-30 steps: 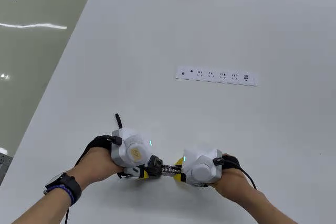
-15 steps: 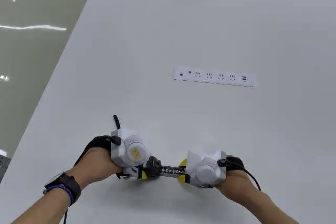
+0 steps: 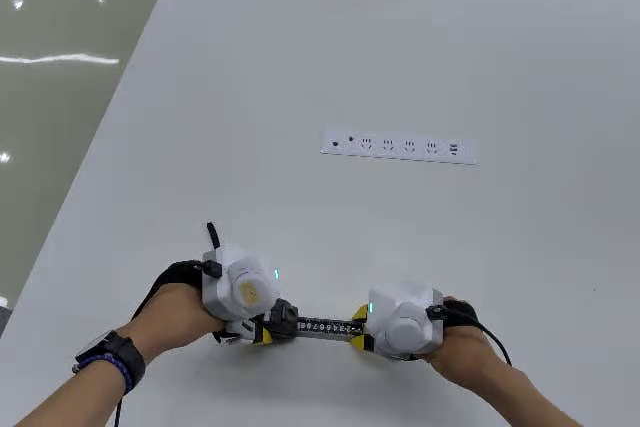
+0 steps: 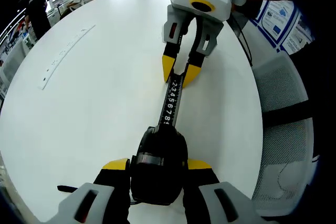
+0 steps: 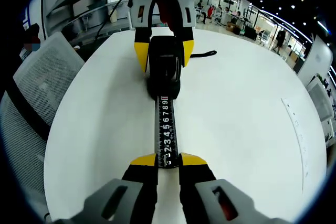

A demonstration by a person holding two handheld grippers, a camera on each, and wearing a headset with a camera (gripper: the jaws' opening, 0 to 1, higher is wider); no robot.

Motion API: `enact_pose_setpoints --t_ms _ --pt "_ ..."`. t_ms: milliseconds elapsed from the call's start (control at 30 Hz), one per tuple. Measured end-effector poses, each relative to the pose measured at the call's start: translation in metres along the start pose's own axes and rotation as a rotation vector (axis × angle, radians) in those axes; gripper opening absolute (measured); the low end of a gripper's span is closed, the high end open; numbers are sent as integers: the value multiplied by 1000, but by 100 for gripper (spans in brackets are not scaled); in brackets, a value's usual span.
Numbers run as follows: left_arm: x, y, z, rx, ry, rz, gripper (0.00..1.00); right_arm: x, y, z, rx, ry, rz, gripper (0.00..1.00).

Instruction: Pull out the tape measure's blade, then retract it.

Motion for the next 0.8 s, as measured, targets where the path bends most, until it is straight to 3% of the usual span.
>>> enact_pose_setpoints --t_ms 800 --pt "-1 0 1 2 11 0 36 -23 -1 26 -20 16 -10 14"
Point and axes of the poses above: the centre of the closed fingertips' face, and the gripper's own axes: z roughly backward along the fingers, y roughly to its left, x roughly out of its top, the point moved 2 cm from there along z, roughly backward along the fingers, and after that the axes turned 9 degrees about -y, right-handed, at the moved point
